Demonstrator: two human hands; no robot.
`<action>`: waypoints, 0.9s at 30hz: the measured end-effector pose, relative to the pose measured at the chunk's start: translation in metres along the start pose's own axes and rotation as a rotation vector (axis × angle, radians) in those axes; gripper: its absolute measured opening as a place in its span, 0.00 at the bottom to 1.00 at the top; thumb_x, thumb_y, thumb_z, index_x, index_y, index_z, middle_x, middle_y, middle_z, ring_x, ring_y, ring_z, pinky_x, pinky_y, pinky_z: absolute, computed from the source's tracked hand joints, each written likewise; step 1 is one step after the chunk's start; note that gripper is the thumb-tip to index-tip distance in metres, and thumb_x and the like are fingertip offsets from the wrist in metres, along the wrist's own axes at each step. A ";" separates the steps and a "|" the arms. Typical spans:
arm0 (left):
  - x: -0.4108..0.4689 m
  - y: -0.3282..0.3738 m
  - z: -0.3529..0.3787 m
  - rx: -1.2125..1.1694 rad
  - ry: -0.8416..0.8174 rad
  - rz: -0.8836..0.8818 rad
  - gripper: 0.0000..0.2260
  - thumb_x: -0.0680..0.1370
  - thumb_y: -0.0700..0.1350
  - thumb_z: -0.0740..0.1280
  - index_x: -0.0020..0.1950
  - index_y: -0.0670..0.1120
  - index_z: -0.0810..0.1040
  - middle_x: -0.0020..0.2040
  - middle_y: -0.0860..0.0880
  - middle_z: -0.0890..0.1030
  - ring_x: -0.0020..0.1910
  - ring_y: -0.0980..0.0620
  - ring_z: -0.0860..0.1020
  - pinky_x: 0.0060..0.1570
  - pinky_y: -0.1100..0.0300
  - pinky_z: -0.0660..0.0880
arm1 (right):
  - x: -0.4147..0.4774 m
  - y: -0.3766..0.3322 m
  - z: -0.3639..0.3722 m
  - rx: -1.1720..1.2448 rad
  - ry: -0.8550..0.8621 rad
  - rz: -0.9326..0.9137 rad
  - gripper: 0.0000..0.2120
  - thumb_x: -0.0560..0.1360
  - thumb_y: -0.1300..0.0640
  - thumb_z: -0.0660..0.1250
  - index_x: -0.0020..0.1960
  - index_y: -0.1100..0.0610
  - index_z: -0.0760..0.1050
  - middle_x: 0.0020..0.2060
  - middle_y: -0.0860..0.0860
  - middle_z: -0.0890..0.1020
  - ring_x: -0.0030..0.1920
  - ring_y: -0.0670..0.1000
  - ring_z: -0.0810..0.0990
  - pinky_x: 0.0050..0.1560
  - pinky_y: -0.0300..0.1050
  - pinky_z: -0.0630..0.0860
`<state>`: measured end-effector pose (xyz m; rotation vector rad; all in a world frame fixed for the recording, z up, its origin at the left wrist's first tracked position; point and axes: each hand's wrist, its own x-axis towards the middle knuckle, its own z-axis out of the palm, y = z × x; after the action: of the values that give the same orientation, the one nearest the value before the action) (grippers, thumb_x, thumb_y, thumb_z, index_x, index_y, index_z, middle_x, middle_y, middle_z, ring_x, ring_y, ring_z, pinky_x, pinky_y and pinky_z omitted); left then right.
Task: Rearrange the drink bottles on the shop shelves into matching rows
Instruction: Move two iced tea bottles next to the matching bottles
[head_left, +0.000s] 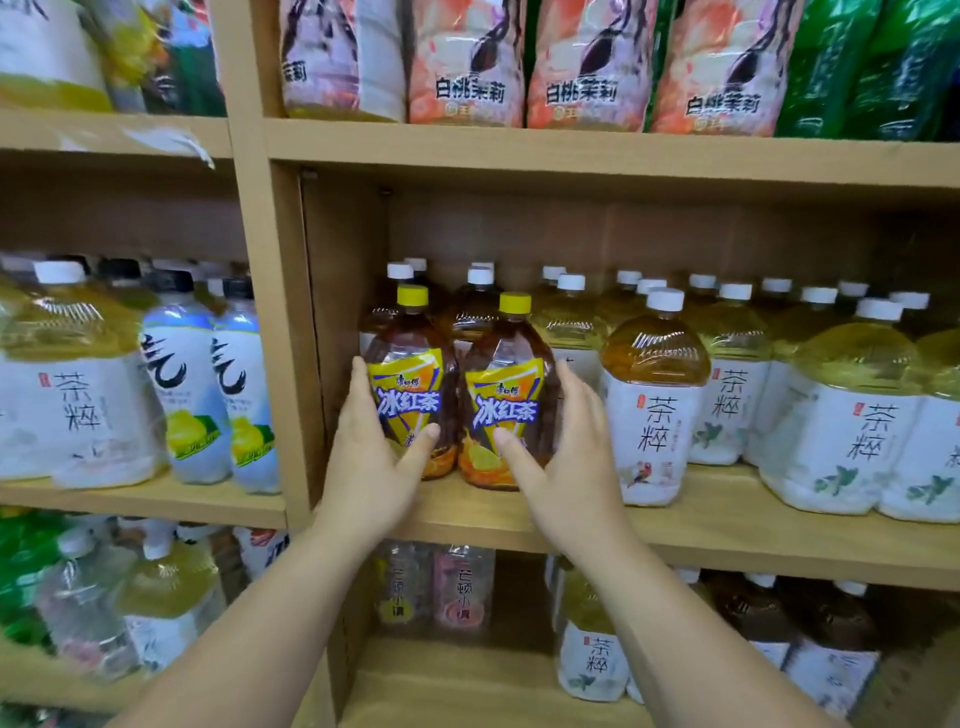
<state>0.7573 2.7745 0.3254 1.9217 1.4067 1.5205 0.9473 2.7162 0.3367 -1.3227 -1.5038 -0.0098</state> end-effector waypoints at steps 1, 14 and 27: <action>0.003 -0.005 0.000 -0.030 -0.008 -0.008 0.46 0.78 0.54 0.73 0.84 0.53 0.42 0.81 0.53 0.62 0.79 0.54 0.62 0.73 0.59 0.59 | 0.003 0.004 0.006 0.018 -0.011 0.061 0.42 0.77 0.43 0.72 0.83 0.49 0.53 0.78 0.46 0.65 0.78 0.45 0.62 0.76 0.43 0.62; 0.015 -0.034 -0.003 -0.163 -0.075 -0.015 0.34 0.80 0.50 0.71 0.80 0.52 0.56 0.73 0.51 0.71 0.71 0.54 0.71 0.73 0.53 0.68 | 0.004 0.015 0.030 -0.034 0.042 0.252 0.48 0.71 0.34 0.71 0.83 0.48 0.53 0.77 0.48 0.68 0.78 0.47 0.64 0.78 0.51 0.64; 0.011 -0.020 -0.004 -0.088 -0.104 -0.016 0.45 0.79 0.53 0.72 0.84 0.50 0.44 0.82 0.48 0.60 0.80 0.48 0.61 0.75 0.55 0.60 | -0.022 0.001 0.030 -0.164 0.137 0.212 0.50 0.74 0.41 0.75 0.83 0.48 0.46 0.80 0.49 0.64 0.79 0.48 0.64 0.78 0.51 0.65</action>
<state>0.7436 2.7918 0.3181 1.9032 1.2862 1.4294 0.9237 2.7194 0.3088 -1.5762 -1.2631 -0.0876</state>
